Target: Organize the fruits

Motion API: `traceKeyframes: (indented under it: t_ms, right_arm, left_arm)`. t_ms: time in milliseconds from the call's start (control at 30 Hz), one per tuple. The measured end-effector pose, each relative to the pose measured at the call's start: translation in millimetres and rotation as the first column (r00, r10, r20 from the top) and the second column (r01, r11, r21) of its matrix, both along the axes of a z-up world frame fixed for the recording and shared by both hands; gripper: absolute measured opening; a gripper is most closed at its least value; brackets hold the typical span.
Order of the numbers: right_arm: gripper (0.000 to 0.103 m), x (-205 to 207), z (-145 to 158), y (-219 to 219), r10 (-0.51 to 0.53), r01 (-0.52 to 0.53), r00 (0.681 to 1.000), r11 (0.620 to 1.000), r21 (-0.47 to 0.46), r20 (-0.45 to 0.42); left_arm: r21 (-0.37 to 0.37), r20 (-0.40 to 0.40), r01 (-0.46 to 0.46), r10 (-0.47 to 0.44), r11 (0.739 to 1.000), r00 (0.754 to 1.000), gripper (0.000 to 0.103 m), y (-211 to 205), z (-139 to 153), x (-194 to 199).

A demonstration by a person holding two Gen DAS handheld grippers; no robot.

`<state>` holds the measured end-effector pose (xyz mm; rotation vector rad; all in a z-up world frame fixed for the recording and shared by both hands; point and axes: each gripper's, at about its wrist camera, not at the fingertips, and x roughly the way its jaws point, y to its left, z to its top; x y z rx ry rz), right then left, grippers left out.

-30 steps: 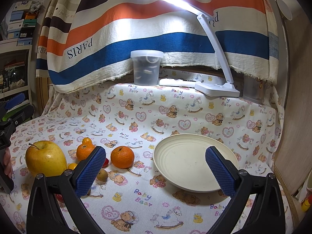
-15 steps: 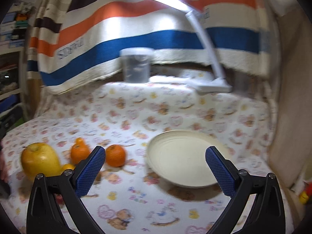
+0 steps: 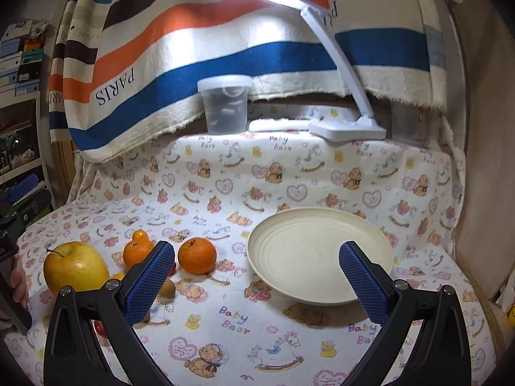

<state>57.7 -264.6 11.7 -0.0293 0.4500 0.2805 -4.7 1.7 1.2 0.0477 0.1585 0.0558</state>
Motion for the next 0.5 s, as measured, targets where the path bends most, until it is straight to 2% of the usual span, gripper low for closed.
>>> traceKeyframes:
  t_ms: [33,167,200,367,500]
  right_arm:
    - [0.103,0.4,0.0,-0.5,-0.001,0.001,1.0,1.0,-0.001,0.0]
    - [0.101,-0.9,0.3,-0.4,-0.016,0.016,1.0,1.0,-0.026,0.018]
    - [0.098,-1.5,0.5,-0.6,-0.018,0.019,1.0,0.999,-0.03,0.021]
    - [0.098,-3.2,2.9,-0.1,-0.022,0.023,0.999,0.999,-0.03,0.026]
    - [0.099,-7.4,8.4,-1.7,-0.03,0.03,0.999,0.999,-0.017,0.036]
  left_arm:
    - [-0.008,-0.01,-0.012,0.012,1.0,1.0,0.103,2.1,-0.3,2.0]
    - [-0.031,-0.085,0.063,-0.066,0.997,0.994,0.102,7.1,-2.5,14.2]
    - [-0.031,-0.087,0.07,-0.072,0.997,0.994,0.102,6.4,-1.8,12.9]
    - [0.034,-0.053,0.072,-0.07,0.997,0.996,0.102,-4.5,13.7,-7.0]
    - [-0.038,-0.119,0.101,-0.105,0.994,0.987,0.102,2.2,26.7,-17.5]
